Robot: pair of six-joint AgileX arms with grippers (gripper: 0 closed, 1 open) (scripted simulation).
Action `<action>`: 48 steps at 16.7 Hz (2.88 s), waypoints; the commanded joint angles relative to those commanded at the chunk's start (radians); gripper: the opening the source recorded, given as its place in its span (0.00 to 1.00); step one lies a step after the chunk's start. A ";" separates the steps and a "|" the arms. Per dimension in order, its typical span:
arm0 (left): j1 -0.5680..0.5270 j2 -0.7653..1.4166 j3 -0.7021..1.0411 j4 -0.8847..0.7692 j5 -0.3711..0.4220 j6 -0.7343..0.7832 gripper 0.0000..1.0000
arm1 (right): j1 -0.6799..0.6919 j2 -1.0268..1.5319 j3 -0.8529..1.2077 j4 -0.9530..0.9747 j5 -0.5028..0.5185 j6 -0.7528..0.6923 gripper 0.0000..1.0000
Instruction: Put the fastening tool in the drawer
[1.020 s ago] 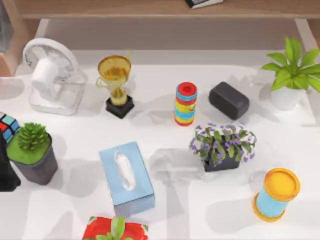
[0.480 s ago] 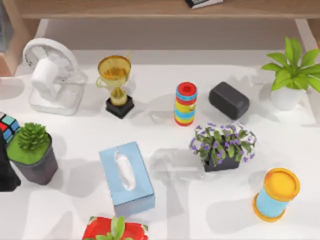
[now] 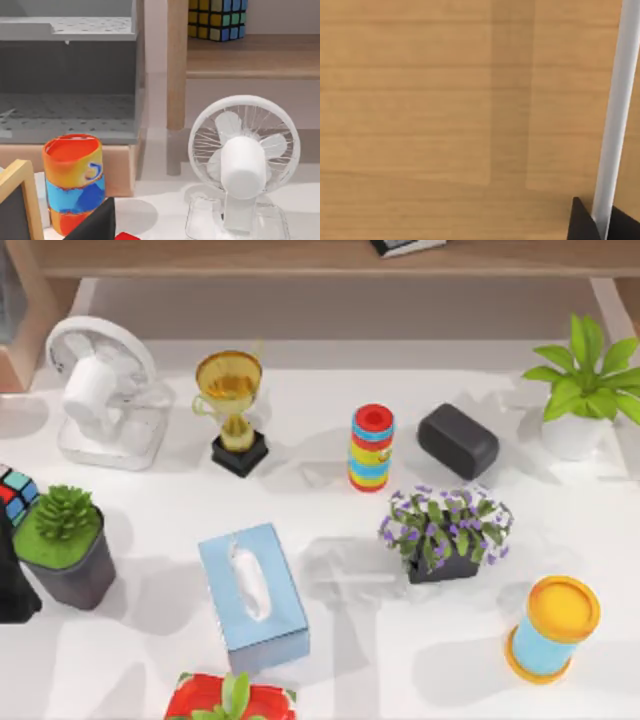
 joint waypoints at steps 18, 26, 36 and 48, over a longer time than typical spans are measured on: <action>0.000 0.000 0.000 0.000 0.000 0.000 1.00 | 0.125 0.115 0.289 -0.178 0.128 0.000 0.00; 0.000 0.000 0.000 0.000 0.000 0.000 1.00 | 0.165 0.161 0.402 -0.246 0.168 0.001 0.00; 0.000 0.000 0.000 0.000 0.000 0.000 1.00 | 0.219 0.278 0.665 -0.390 0.227 0.001 0.00; 0.000 0.000 0.000 0.000 0.000 0.000 1.00 | 0.224 0.286 0.680 -0.403 0.233 0.002 0.53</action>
